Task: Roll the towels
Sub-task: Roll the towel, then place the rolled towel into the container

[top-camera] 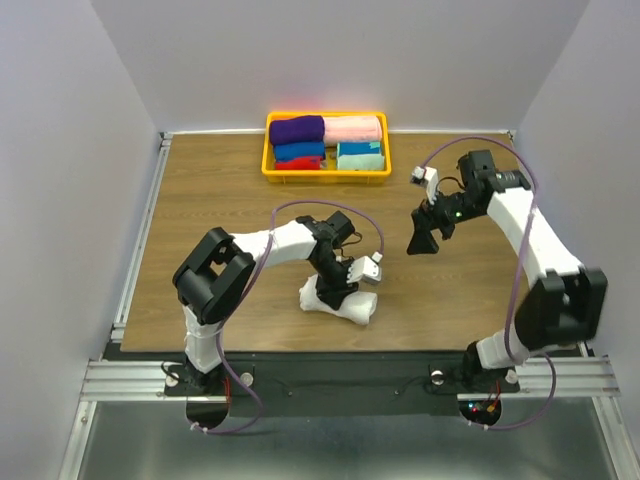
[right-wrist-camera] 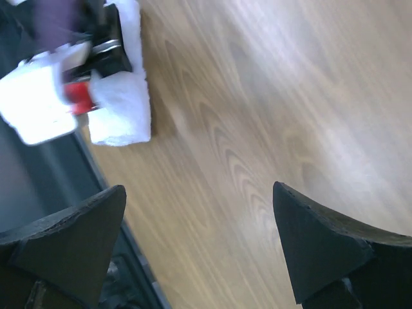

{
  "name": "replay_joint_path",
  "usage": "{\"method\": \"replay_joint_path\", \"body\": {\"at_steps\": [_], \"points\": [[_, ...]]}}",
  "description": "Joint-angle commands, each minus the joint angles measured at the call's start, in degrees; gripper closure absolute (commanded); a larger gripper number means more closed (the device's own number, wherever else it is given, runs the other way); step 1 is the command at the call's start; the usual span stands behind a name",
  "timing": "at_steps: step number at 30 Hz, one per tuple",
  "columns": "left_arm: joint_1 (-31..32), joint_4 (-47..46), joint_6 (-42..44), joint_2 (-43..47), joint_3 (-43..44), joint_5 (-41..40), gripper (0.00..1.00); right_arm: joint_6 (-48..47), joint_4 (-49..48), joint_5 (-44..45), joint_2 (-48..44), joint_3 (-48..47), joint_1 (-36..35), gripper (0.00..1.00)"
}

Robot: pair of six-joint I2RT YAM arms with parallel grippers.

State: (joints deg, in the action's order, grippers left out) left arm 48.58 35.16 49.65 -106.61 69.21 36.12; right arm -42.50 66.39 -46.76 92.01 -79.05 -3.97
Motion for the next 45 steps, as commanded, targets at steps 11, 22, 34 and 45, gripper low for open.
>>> {"method": "replay_joint_path", "body": {"at_steps": [11, 22, 34, 45], "points": [[-6.56, 13.36, 2.82, -14.77, 3.12, 3.17, 0.84, 15.60, -24.55, 22.33, -21.87, 16.11, -28.11, 0.08], [-8.84, 1.41, -4.65, -0.01, -5.22, -7.02, 1.00, 21.41, -26.14, 13.55, -20.12, 10.94, -11.79, 0.06], [-26.76, 15.82, 7.29, -3.25, 33.38, -17.57, 1.00, 18.51, -25.87, 10.20, -14.76, 7.50, -4.12, 0.06], [-32.23, 1.01, 19.34, -20.39, 60.79, -21.53, 1.00, 17.81, -25.87, 9.58, -11.15, 7.77, -4.03, 0.06]]}}
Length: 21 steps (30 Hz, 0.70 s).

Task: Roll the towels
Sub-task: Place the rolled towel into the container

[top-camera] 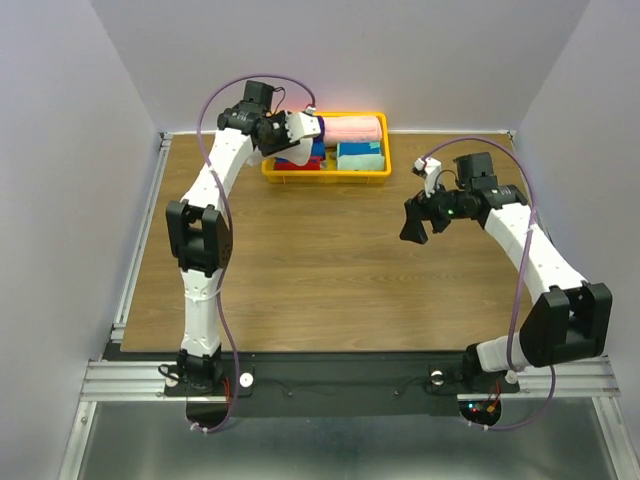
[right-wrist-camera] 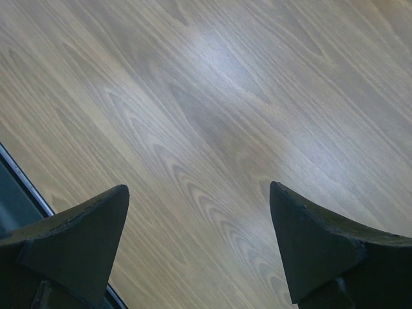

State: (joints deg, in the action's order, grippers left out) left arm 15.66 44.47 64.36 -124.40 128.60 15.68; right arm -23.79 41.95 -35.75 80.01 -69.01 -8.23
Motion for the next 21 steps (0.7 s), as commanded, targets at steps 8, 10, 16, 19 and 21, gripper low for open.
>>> {"method": "replay_joint_path", "body": {"at_steps": [8, 10, 16, 19, 21], "points": [[0.77, -21.16, 3.59, -7.08, 1.39, 4.79, 1.00, -1.78, -1.35, -0.90, 2.87, -1.65, 0.32, 0.05], [0.69, -22.75, 2.53, -7.87, 1.31, 5.32, 1.00, -1.87, -1.44, -0.99, 3.49, -1.48, 0.23, 0.05], [0.95, -23.99, 2.00, -9.63, -0.80, 6.64, 1.00, -2.05, -1.35, -1.17, 4.63, -1.30, 0.32, 0.05], [1.04, -23.82, 2.35, -10.25, -2.73, 6.73, 1.00, -2.22, -1.44, -1.17, 4.98, -1.39, 0.32, 0.05], [1.13, -22.33, 3.49, -11.13, -3.17, 7.26, 1.00, -2.31, -1.44, -1.17, 5.33, -1.30, 0.32, 0.05]]}}
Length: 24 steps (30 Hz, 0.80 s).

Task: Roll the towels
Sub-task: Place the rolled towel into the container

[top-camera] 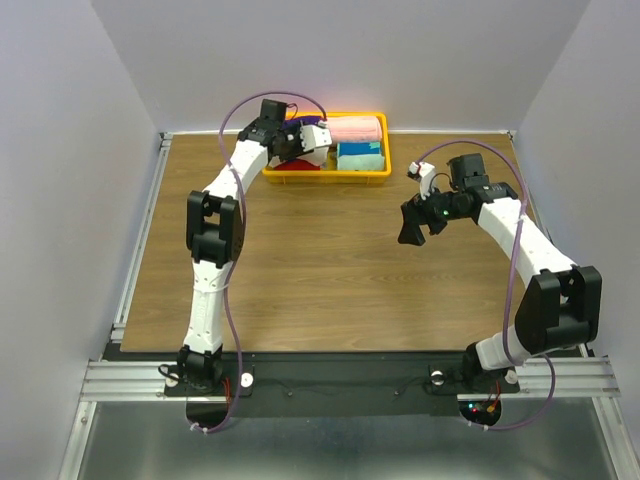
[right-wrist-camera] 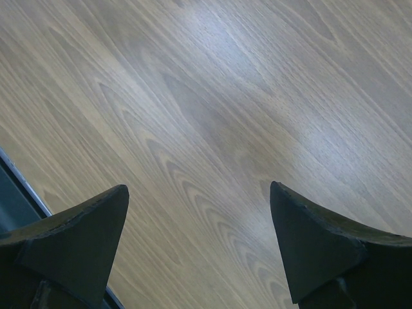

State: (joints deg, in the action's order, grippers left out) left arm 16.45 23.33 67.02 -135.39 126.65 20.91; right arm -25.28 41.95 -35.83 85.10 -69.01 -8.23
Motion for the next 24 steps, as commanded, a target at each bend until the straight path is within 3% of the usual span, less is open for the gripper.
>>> {"method": "replay_joint_path", "body": {"at_steps": [1, 9, 19, 24], "points": [[0.43, -1.01, 0.74, -0.48, -1.49, 1.86, 1.00, -0.83, -1.44, -1.08, 0.24, -1.30, 0.32, 0.05], [0.52, 1.46, 1.09, -4.97, 0.09, -0.60, 0.97, -0.65, -1.44, -1.17, 0.59, -1.12, 0.32, 0.05], [0.60, 1.45, 0.04, -2.25, -1.76, -2.01, 0.45, -0.30, -1.26, -1.43, 0.24, -1.30, 0.23, 0.04], [0.69, 2.77, -0.84, -0.32, -1.84, -1.92, 0.32, 0.05, -1.35, -1.87, -0.28, -1.30, 0.23, 0.04]]}}
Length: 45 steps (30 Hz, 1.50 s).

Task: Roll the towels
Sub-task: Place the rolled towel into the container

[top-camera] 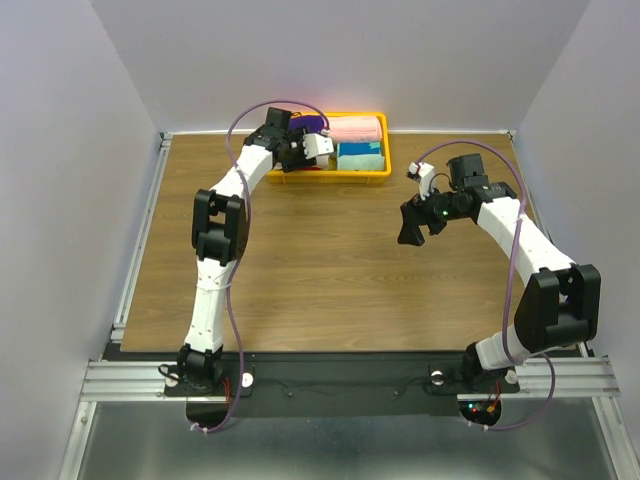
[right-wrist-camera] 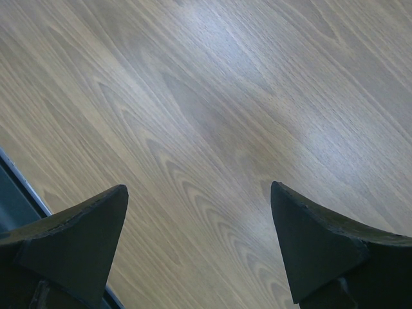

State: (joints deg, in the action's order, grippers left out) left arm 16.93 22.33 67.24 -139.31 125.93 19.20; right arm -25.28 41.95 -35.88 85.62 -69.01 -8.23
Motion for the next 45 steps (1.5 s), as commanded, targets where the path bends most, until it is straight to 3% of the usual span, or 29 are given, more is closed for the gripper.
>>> {"method": "replay_joint_path", "body": {"at_steps": [1, 6, 8, 12, 13, 23, 31, 36, 40, 45], "points": [[0.21, 3.95, -0.97, 3.95, -1.56, -0.13, 0.31, 0.05, -1.35, -1.91, -0.98, -1.21, 0.32, 0.04], [0.30, 3.69, -1.41, 6.14, -2.79, -0.13, 0.26, 0.14, -1.26, -2.27, -1.51, -0.86, 0.23, 0.03], [0.30, 3.78, -1.59, 7.20, -2.88, -0.04, 0.17, 0.32, -1.26, -2.27, -1.60, -0.77, 0.32, 0.03], [0.39, 3.78, -1.41, 8.78, -2.79, -0.30, 0.15, 0.23, -1.26, -2.79, -1.51, -0.86, 0.32, 0.03], [0.39, 3.78, -1.41, 8.96, -2.62, -0.57, 0.01, 0.40, -1.26, -2.97, -1.43, -0.95, 0.32, 0.03], [0.91, 6.49, -1.33, 12.03, 1.25, -0.13, 0.01, 0.58, -1.17, -2.88, -2.30, -1.47, 0.32, 0.00], [2.14, 15.02, -2.37, 22.31, -1.74, 2.07, 0.01, 2.86, -1.17, -3.50, -2.65, -4.46, 0.32, 0.00], [2.14, 16.78, -17.29, 27.94, -0.95, 0.58, 0.01, 6.64, -1.17, -4.37, -3.01, -6.74, 1.11, 0.00], [0.74, 17.93, -35.99, 35.40, -4.62, 2.49, 0.01, 11.81, -1.00, -5.25, -2.83, -9.12, 3.13, 0.00], [-2.51, 8.82, -47.63, 51.80, -27.02, 3.13, 0.01, 18.58, -0.56, -8.33, -1.96, -10.62, 7.09, 0.00]]}}
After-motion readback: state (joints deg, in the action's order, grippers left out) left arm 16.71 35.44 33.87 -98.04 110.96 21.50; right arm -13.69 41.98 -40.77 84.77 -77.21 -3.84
